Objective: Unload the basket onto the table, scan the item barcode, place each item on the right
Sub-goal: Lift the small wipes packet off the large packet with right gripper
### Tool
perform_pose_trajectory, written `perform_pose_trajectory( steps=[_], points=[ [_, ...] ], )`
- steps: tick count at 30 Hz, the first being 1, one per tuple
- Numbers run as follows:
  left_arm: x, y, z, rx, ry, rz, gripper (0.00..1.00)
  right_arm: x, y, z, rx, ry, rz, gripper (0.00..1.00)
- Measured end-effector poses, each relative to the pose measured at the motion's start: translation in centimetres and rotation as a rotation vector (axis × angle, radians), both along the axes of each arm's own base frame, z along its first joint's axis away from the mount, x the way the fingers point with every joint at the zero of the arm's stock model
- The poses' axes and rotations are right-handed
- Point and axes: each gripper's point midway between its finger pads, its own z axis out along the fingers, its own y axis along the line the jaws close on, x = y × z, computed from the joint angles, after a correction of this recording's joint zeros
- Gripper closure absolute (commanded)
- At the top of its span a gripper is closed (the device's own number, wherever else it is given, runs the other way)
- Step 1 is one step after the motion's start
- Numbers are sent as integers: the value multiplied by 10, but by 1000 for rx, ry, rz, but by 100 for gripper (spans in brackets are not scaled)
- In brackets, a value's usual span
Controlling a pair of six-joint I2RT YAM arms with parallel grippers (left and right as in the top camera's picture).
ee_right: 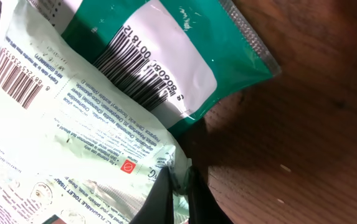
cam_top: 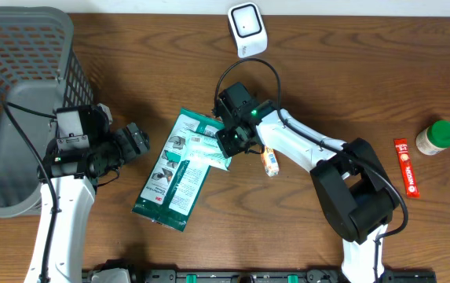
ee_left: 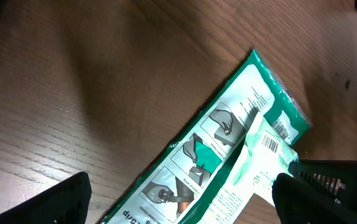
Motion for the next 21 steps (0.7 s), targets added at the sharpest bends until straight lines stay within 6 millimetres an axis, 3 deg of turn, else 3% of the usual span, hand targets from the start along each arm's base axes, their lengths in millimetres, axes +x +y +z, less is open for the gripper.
perform_pose_trajectory(
  steps=[5,7,13,17,20,21],
  points=[
    [0,0,0,0,0,0,7,6,-9,13,11,-21,5,99],
    [0,0,0,0,0,0,7,12,-15,30,22,-56,6,99],
    [0,0,0,0,0,0,7,21,-18,104,87,-251,98,99],
    [0,0,0,0,0,0,7,27,-14,120,104,-330,151,99],
    [0,0,0,0,0,0,7,31,-12,112,96,-337,168,56],
    [0,0,0,0,0,0,7,32,-11,106,95,-326,163,53]
  ],
)
